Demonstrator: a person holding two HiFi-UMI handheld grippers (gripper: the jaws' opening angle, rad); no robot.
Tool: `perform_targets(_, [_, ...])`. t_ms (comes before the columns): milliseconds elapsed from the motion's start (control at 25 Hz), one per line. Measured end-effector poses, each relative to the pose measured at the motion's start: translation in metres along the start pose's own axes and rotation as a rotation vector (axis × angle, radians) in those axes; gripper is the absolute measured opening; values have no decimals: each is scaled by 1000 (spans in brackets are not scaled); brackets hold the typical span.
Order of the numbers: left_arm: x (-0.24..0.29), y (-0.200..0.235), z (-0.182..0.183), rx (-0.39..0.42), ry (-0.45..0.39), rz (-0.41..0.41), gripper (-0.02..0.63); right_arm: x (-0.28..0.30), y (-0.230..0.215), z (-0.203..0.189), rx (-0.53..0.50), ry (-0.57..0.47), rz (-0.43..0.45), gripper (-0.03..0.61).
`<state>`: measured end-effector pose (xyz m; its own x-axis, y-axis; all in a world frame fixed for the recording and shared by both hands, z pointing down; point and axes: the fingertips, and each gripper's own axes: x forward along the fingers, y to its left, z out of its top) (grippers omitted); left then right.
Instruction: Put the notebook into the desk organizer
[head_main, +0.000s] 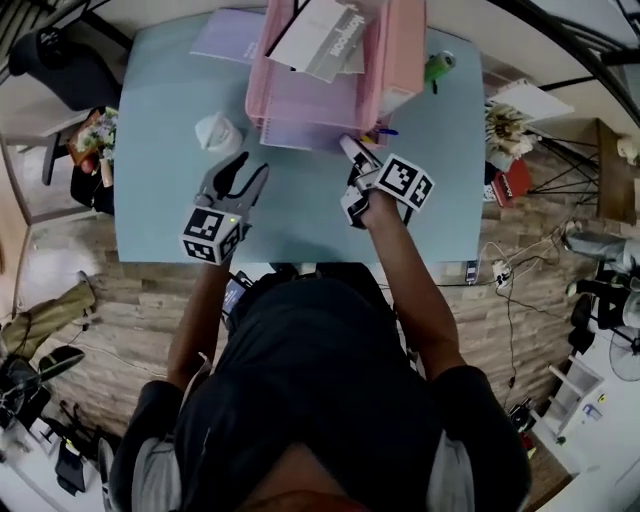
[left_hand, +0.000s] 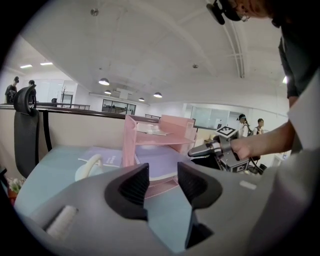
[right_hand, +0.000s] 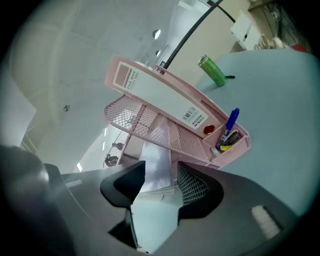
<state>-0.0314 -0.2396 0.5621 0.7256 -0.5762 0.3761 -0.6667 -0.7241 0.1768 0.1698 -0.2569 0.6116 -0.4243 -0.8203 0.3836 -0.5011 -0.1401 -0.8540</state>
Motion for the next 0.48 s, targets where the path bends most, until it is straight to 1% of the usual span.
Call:
perform_targets(80, [-7, -2, 2, 12, -8, -3, 229, -9, -1, 0, -30, -12, -22, 195])
perform_targets(160, [-17, -5, 5, 25, -18, -4, 229, -19, 4, -2, -61, -22, -22, 195])
perform_targets(320, [-35, -11, 14, 48, -42, -11, 229, -43, 21, -6, -104, -47, 3, 193])
perform_targets(480, [-57, -16, 22, 50, -65, -18, 229, -71, 48, -7, -162, -94, 47, 192])
